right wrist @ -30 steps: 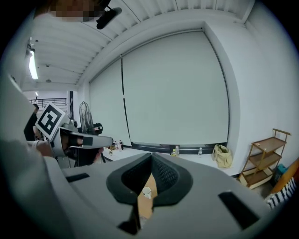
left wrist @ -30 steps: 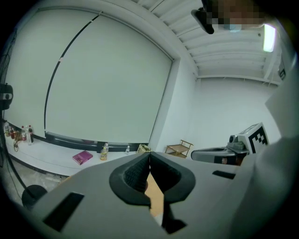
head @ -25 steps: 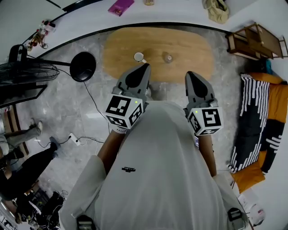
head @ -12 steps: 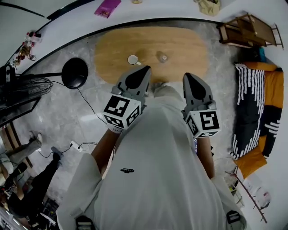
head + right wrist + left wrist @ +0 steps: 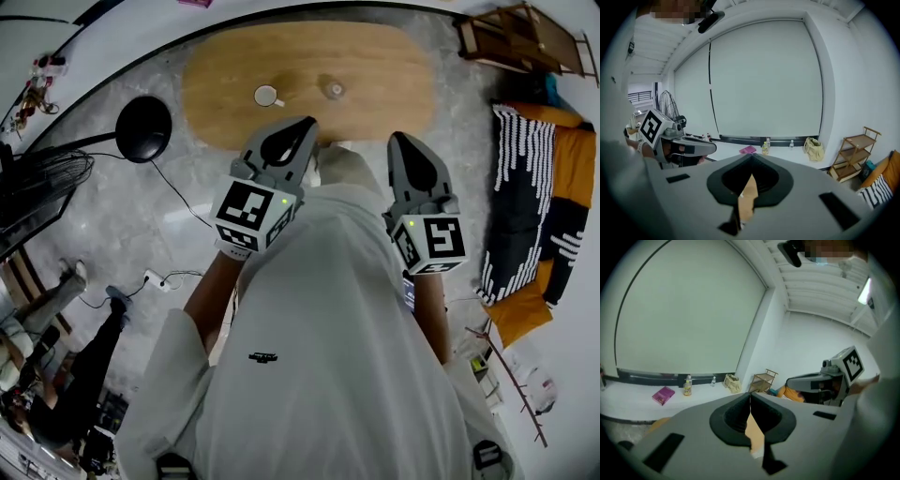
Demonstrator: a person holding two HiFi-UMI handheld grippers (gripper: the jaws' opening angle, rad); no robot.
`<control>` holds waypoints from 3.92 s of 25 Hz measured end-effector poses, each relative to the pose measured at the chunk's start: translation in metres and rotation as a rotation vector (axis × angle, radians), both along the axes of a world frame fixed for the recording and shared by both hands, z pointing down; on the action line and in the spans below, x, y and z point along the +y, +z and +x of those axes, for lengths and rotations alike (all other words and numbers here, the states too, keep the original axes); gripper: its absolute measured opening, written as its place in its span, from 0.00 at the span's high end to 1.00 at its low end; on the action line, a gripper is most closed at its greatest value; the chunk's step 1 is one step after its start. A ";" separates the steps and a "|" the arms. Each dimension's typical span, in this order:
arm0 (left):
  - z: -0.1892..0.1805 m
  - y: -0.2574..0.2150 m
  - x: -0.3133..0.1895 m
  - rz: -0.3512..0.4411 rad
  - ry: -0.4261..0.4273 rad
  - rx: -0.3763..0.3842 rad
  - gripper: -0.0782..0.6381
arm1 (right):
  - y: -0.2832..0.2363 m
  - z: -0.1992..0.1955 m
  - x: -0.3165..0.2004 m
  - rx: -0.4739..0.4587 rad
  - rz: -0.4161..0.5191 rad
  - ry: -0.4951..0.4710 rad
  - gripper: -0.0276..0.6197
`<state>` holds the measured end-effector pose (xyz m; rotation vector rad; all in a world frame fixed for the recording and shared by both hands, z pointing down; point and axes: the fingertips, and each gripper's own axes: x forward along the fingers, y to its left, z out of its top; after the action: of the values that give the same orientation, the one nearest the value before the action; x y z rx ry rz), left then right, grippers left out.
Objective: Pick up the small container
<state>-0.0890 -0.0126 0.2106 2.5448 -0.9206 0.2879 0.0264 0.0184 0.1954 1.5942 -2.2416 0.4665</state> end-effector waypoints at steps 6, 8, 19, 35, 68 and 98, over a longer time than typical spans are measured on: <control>0.009 0.020 -0.010 0.023 0.020 -0.047 0.86 | 0.013 0.003 -0.007 -0.010 -0.030 -0.025 0.95; 0.010 0.028 -0.013 0.022 0.026 -0.064 0.86 | 0.019 0.002 -0.010 -0.014 -0.042 -0.036 0.95; 0.024 0.077 -0.032 -0.041 0.067 -0.117 0.86 | 0.059 0.014 -0.027 -0.026 -0.130 -0.025 0.95; 0.052 0.152 -0.058 -0.127 0.076 -0.188 0.74 | 0.114 0.038 -0.065 -0.060 -0.184 -0.049 0.95; 0.106 0.313 -0.075 -0.197 0.044 -0.339 0.42 | 0.232 0.074 -0.103 -0.152 -0.275 -0.088 0.95; 0.138 0.444 -0.092 -0.267 0.065 -0.515 0.42 | 0.301 0.110 -0.112 -0.159 -0.340 -0.106 0.94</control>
<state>0.0488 -0.1041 0.6545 2.2883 -0.8977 1.0481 0.1366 -0.0936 0.4964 1.2983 -2.1983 0.9171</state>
